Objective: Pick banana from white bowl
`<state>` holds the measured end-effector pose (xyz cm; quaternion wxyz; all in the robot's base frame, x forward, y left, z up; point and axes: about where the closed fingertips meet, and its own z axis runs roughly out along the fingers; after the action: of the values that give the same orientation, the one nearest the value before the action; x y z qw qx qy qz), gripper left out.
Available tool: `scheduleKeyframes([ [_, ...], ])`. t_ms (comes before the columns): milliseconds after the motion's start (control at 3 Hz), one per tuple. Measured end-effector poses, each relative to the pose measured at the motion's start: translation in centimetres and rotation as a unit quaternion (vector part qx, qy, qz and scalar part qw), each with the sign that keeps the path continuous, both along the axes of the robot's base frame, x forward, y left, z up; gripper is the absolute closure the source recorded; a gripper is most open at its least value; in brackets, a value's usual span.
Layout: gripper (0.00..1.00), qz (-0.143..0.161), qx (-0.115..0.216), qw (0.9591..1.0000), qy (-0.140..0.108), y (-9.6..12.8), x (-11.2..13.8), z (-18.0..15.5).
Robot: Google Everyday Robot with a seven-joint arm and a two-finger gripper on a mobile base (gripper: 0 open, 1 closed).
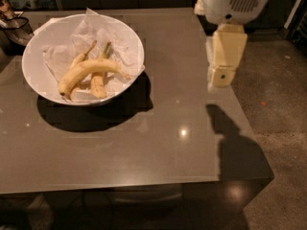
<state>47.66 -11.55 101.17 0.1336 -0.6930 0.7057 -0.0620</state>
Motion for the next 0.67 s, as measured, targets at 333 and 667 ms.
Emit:
scheduleKeyframes([
  [333,0.0,0.002,0.007,0.9999,-0.015,0.5,0.5,0.4],
  [667,0.0,0.024,0.028,0.9986,-0.038,2.1,1.2,1.4],
])
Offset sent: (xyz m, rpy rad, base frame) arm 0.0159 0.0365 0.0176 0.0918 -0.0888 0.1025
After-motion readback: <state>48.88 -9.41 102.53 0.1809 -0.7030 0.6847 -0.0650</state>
